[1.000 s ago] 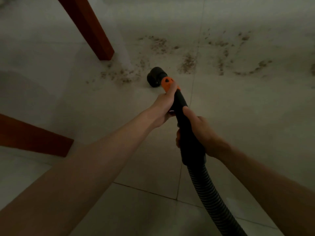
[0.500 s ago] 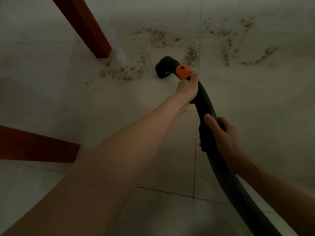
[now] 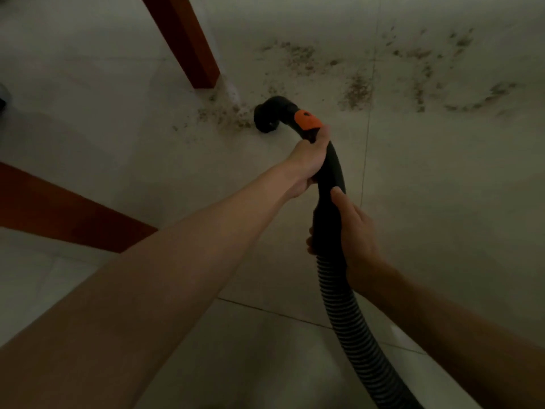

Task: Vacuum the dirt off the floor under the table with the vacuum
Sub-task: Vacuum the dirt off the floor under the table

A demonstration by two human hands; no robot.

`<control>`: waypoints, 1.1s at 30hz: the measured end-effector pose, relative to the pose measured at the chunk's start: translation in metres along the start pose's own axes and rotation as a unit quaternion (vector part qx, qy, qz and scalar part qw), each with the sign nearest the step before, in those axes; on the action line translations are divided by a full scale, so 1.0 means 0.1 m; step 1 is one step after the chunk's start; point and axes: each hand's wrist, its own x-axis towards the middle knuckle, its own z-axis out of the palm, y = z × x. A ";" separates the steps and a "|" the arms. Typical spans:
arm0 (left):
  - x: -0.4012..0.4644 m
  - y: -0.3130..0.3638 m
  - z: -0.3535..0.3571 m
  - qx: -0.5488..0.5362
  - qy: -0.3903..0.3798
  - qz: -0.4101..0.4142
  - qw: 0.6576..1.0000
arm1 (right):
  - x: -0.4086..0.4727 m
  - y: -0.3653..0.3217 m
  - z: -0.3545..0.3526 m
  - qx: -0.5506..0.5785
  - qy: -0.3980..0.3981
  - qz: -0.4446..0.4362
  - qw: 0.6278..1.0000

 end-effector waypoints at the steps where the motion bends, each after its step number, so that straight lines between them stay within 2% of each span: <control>1: -0.01 0.00 0.01 0.004 -0.007 -0.003 1.000 | -0.01 0.01 0.01 0.006 0.003 0.003 1.000; 5: -0.07 0.06 0.07 0.023 -0.031 -0.012 0.999 | -0.05 -0.02 -0.03 0.032 0.001 0.025 0.999; 10: -0.15 0.12 0.02 0.021 -0.009 -0.023 0.999 | -0.15 -0.08 0.06 -0.018 0.016 0.013 1.000; 16: -0.10 0.11 -0.26 0.023 0.003 -0.021 1.000 | -0.27 -0.01 0.30 -0.014 -0.021 0.002 1.000; 22: -0.14 0.19 -0.37 -0.020 0.000 -0.020 1.000 | -0.54 0.07 0.18 -0.135 -0.083 0.030 0.987; 23: -0.14 0.19 -0.36 -0.022 0.002 -0.023 0.999 | -0.55 0.11 0.19 -0.165 -0.068 0.026 0.984; 28: -0.09 0.19 -0.35 0.007 0.042 -0.018 0.999 | -0.43 0.36 0.37 -0.276 0.131 -0.069 0.950; 31: -0.07 0.17 -0.37 0.035 0.057 -0.006 0.998 | -0.42 0.44 0.39 -0.308 0.142 -0.093 0.936; 33: -0.07 0.15 -0.37 0.050 0.055 -0.003 0.997 | -0.44 0.41 0.40 -0.298 0.127 -0.092 0.942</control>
